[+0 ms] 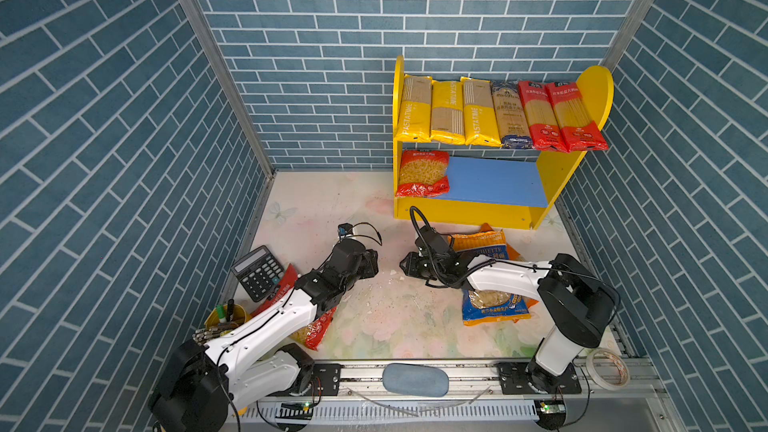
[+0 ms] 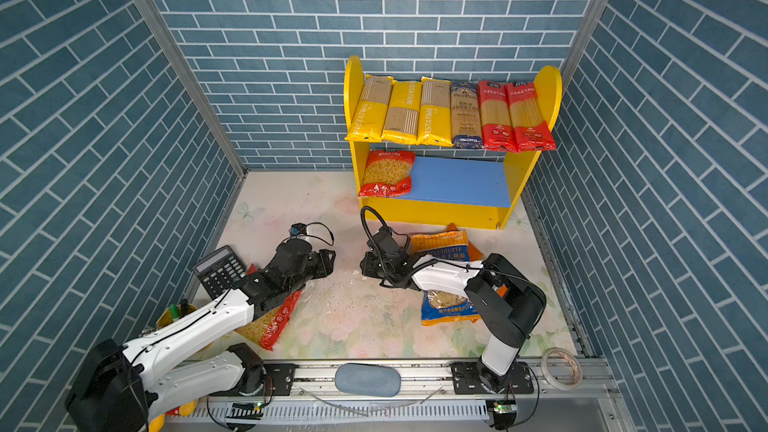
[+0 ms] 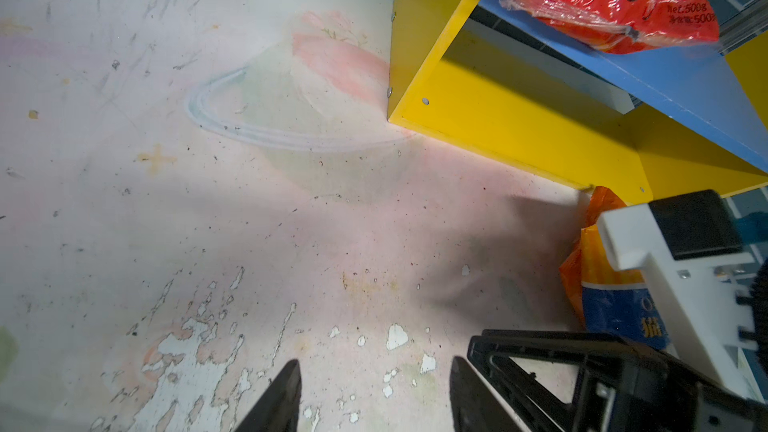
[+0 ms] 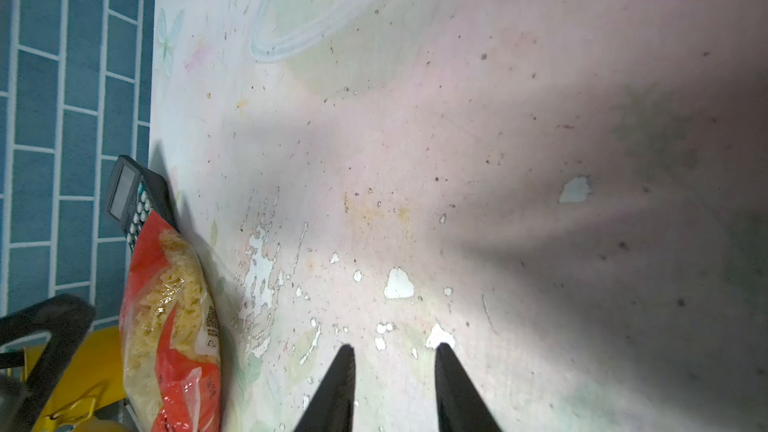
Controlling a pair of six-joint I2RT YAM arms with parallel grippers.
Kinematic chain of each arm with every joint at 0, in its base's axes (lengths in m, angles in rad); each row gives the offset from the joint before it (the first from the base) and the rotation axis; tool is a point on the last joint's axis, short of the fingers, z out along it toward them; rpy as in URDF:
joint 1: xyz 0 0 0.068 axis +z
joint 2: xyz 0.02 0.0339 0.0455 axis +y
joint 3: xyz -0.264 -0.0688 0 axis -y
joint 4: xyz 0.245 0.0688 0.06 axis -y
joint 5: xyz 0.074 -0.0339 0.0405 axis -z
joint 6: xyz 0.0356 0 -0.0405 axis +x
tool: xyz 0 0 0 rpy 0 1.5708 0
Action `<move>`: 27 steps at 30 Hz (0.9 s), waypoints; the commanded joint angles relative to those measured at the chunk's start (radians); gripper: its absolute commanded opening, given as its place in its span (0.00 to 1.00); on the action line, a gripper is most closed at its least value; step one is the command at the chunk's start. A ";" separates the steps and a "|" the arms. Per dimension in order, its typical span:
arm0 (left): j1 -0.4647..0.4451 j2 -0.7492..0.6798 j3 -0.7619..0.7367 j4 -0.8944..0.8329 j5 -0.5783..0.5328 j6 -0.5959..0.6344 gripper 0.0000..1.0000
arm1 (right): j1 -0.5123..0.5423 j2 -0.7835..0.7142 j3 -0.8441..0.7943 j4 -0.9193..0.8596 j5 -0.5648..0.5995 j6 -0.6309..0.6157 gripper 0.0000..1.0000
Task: Place and organize the pasta boxes and bags onto the shelf
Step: 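Withdraw the right gripper from the shelf down toward the floor bags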
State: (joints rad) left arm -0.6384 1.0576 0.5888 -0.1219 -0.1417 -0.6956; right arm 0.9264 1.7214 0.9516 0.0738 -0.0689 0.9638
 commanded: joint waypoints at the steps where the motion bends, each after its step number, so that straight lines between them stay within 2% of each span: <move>1: -0.004 -0.032 -0.032 -0.053 -0.014 -0.009 0.58 | 0.017 0.043 0.060 0.013 -0.045 0.021 0.34; 9: -0.004 -0.082 -0.032 -0.202 -0.111 0.015 0.60 | 0.051 0.101 0.099 0.022 -0.062 0.023 0.34; 15: -0.005 -0.091 -0.045 -0.212 -0.106 -0.002 0.63 | 0.052 0.106 0.102 0.018 -0.068 0.019 0.34; 22: -0.001 -0.093 -0.047 -0.255 -0.139 -0.044 0.76 | 0.061 0.138 0.136 0.004 -0.110 0.000 0.34; 27: 0.001 -0.107 -0.037 -0.303 -0.176 -0.052 0.80 | 0.067 0.158 0.168 -0.022 -0.127 -0.017 0.34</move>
State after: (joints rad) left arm -0.6399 0.9668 0.5564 -0.3695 -0.2752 -0.7338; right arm 0.9874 1.8606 1.0706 0.0780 -0.1761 0.9627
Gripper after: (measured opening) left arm 0.798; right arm 0.337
